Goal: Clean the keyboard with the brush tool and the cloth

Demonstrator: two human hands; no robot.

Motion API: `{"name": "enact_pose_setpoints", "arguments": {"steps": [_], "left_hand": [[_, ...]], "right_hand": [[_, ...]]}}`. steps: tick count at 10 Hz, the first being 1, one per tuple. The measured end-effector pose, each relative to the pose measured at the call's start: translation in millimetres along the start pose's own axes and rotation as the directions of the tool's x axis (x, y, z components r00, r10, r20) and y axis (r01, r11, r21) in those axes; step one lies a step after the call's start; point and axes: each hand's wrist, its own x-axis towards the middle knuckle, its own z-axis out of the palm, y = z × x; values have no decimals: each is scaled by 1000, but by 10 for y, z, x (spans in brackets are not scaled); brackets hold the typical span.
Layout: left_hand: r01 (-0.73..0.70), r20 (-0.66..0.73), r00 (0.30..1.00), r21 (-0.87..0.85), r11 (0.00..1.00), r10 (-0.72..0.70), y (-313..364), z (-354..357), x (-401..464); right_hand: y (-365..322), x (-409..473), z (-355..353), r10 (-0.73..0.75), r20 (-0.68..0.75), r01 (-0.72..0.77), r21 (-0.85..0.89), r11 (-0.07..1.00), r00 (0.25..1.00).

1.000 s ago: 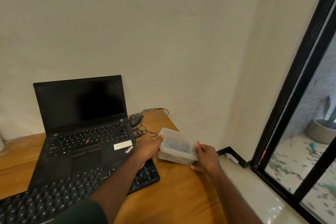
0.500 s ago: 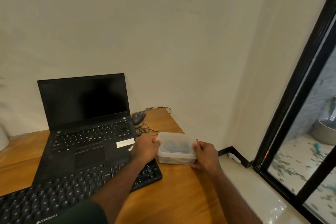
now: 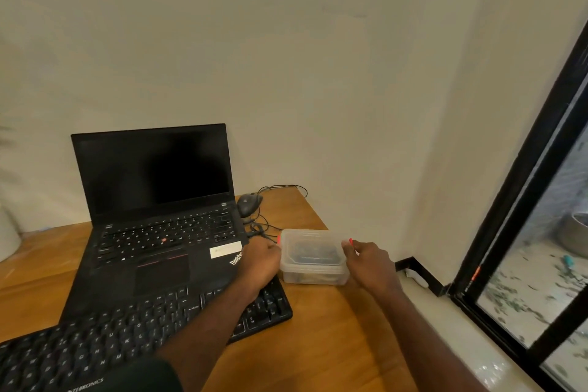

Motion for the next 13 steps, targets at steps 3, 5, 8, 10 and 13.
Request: {"name": "enact_pose_setpoints", "arguments": {"steps": [3, 5, 8, 10, 13], "left_hand": [[-25, 97, 994, -258, 966, 52, 144, -159, 645], [-16, 75, 997, -209, 978, 32, 171, -191, 1117], [-43, 106, 992, -282, 958, 75, 21, -365, 1315], [-60, 12, 998, -189, 980, 63, -65, -442, 1298], [-115, -95, 990, -85, 990, 107, -77, -823, 799]], "right_hand": [[-307, 889, 44, 127, 99, -158, 441, 884, 987], [-524, 1390, 248, 138, 61, -151, 436, 887, 989], [-764, 1717, 590, -6, 147, -44, 335, 941, 989], [-837, 1543, 602, -62, 160, 12, 296, 955, 985], [-1002, 1010, 485, -176, 64, 155, 253, 955, 982]]}}
